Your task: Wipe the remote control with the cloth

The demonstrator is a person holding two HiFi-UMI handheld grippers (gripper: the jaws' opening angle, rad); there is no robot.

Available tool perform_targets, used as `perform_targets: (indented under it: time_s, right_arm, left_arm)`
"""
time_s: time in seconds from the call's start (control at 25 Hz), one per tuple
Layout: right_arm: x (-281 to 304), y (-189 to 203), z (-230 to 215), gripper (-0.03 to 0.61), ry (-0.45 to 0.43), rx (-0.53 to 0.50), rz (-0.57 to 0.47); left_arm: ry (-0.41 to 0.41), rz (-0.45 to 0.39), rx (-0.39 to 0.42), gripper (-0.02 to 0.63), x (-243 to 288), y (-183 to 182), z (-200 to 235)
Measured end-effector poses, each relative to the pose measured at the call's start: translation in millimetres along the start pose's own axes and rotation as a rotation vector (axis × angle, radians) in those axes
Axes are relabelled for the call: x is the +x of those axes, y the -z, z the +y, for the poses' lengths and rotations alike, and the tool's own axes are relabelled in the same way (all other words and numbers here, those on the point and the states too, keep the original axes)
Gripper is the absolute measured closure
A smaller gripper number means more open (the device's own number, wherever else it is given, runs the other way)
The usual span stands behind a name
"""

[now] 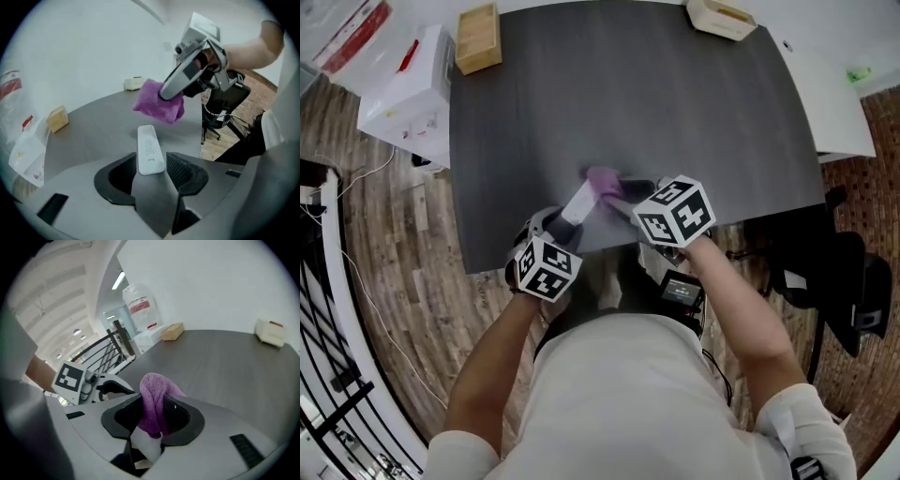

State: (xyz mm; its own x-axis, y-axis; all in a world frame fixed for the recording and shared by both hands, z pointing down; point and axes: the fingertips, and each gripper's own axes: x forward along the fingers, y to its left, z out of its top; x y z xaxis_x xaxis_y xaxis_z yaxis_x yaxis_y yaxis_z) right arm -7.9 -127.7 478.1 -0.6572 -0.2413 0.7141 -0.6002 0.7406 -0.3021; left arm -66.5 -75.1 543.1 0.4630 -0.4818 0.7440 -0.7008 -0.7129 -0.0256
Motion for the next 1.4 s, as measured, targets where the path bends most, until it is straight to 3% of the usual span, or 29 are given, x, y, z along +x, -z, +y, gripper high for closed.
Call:
perform_targets:
  time_s: [0.12, 0.2, 0.36, 0.44, 0.64, 0.68, 0.72, 0.92, 1.12, 1.28, 1.4]
  right_arm:
    - [-24.0, 7.9, -37.2, 0.448, 0.125, 0.024, -0.031]
    - [-36.5, 23.1, -53.0, 0.448, 0.184, 0.076, -0.044]
    - [-45.7, 61.6, -63.7, 0.448, 0.225, 0.153, -0.028]
    - [-46.6, 74.9, -63.2, 0.448, 0.224, 0.175, -0.022]
    - [-36.3, 88.8, -51.1, 0.448, 0.193, 0.184, -0.006]
    - [-33.0, 89.1, -48.9, 0.448, 0.185, 0.179, -0.003]
    - [-29.7, 88.0, -47.6, 0.448, 0.181, 0.170, 0.000]
    - [-10.9, 56.2, -61.8, 0.448, 0.227, -0.001, 0.022]
    - [31.6, 21.6, -87.7, 0.448, 0.270, -0.249, 0.141]
    - [57.8, 28.1, -74.1, 0.448, 0.199, -0.414, 0.243]
    - [59.4, 34.0, -66.0, 0.449, 0.101, -0.371, 0.231]
  left_arm:
    - [-0.027, 0.024, 0.112, 0.434, 17.6, -21.6, -6.7]
    - [-0.040, 0.061, 0.142, 0.433, 34.6, -26.4, -10.7]
    - [-0.068, 0.171, 0.086, 0.359, 59.1, -15.5, -11.3]
    - [-0.077, 0.185, 0.052, 0.342, 63.8, -14.4, -10.2]
    - [-0.086, 0.167, -0.034, 0.342, 65.0, -14.1, 0.7]
    - [-0.085, 0.159, -0.056, 0.385, 64.5, -13.7, 4.1]
    - [-0.071, 0.148, -0.085, 0.387, 63.7, -13.5, 6.7]
    - [0.045, 0.074, -0.221, 0.397, 57.5, -15.1, 12.1]
    - [0.106, 0.066, -0.216, 0.399, 56.7, -14.6, 12.2]
    - [0.140, 0.086, -0.226, 0.397, 58.1, -13.9, 11.6]
    - [0.164, 0.081, -0.219, 0.397, 56.5, -12.3, 12.3]
